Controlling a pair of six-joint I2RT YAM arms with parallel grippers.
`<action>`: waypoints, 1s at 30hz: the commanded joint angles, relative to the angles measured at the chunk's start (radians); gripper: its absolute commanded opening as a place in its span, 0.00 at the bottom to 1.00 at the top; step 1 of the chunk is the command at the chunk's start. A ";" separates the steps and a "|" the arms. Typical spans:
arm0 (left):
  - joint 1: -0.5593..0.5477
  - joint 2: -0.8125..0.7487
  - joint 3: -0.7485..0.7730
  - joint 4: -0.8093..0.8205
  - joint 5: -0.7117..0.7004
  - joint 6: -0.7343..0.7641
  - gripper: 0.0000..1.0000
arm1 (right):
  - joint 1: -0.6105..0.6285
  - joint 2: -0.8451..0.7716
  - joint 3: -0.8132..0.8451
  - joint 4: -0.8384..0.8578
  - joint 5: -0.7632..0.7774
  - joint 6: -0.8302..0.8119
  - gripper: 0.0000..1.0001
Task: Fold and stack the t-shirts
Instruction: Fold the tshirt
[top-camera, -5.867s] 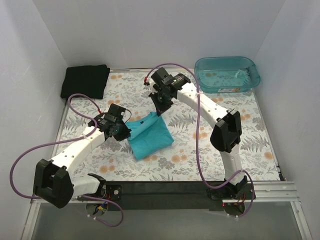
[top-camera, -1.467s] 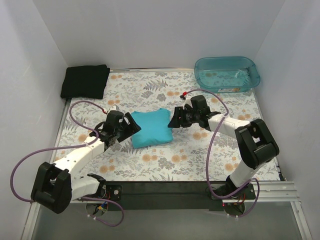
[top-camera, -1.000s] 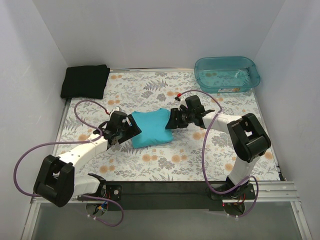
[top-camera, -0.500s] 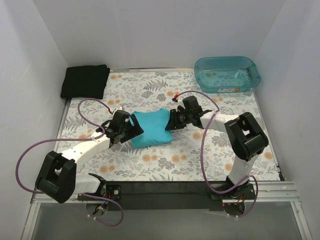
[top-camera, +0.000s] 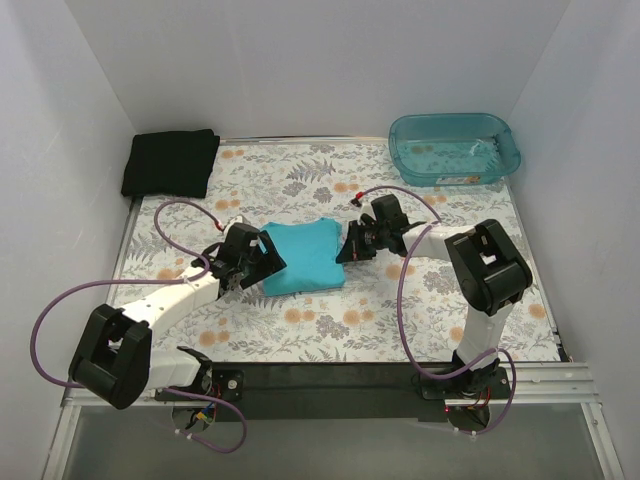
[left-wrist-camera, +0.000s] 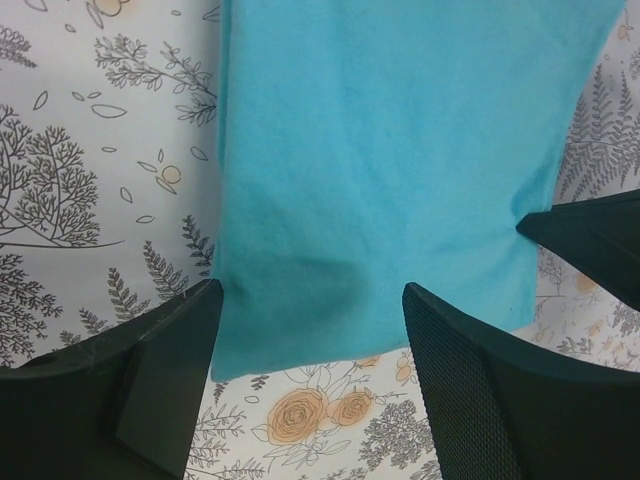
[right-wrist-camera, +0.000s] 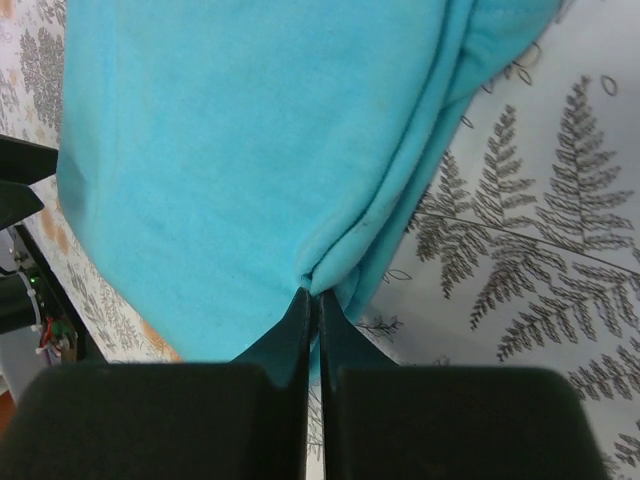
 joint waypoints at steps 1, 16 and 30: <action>-0.005 -0.035 -0.026 0.000 -0.045 -0.028 0.66 | -0.037 0.014 -0.036 0.062 -0.041 0.017 0.01; -0.005 -0.139 0.003 -0.051 -0.033 -0.026 0.63 | -0.050 -0.034 -0.067 0.106 -0.116 0.071 0.19; -0.005 -0.140 0.098 -0.082 0.076 0.006 0.56 | -0.025 -0.221 -0.025 0.017 -0.104 0.106 0.33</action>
